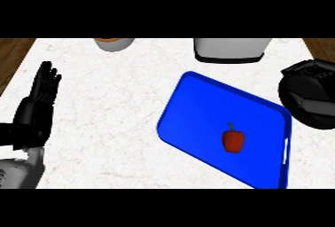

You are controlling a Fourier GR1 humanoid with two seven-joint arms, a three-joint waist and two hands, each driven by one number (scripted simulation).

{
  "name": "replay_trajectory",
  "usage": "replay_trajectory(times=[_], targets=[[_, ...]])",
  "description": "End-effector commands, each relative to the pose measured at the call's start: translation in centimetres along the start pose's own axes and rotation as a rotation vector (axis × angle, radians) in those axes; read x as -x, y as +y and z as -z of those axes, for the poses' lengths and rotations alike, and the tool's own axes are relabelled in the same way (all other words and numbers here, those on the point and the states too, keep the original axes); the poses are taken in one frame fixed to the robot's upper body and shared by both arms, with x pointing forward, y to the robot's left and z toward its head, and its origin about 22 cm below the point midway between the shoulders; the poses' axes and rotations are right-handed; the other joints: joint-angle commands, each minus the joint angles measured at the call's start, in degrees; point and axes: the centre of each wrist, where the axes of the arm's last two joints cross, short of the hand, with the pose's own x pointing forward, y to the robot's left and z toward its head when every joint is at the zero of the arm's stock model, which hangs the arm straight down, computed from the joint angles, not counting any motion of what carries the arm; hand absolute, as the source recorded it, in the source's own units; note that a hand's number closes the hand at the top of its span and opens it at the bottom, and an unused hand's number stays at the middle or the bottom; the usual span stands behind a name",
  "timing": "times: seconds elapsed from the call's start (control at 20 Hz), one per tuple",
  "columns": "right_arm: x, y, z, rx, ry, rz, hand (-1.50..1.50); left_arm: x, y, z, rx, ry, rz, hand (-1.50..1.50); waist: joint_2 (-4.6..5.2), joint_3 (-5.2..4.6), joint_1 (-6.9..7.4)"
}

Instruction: Pick the bell pepper from the tray and place it in the pot

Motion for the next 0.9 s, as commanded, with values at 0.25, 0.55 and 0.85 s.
replay_trajectory(times=[0.25,0.55,0.85], targets=[[4.5,-5.0,-5.1,-0.266,-0.245,-0.202,-1.5,-1.5,-1.2,2.6,0.051,0.017,-0.165,0.0,0.44,0.22,0.79],[2.9,-5.7,-4.1,-0.435,-0.149,-0.46,-1.5,-0.8,-0.5,2.5,0.033,0.027,-0.152,0.0,-0.46,-0.04,0.41],[2.0,-2.2,-2.2,-0.604,-0.069,-0.594,-1.5,-0.4,-2.7,2.6,0.044,0.036,-0.163,0.0,-0.51,-0.07,-0.07]])
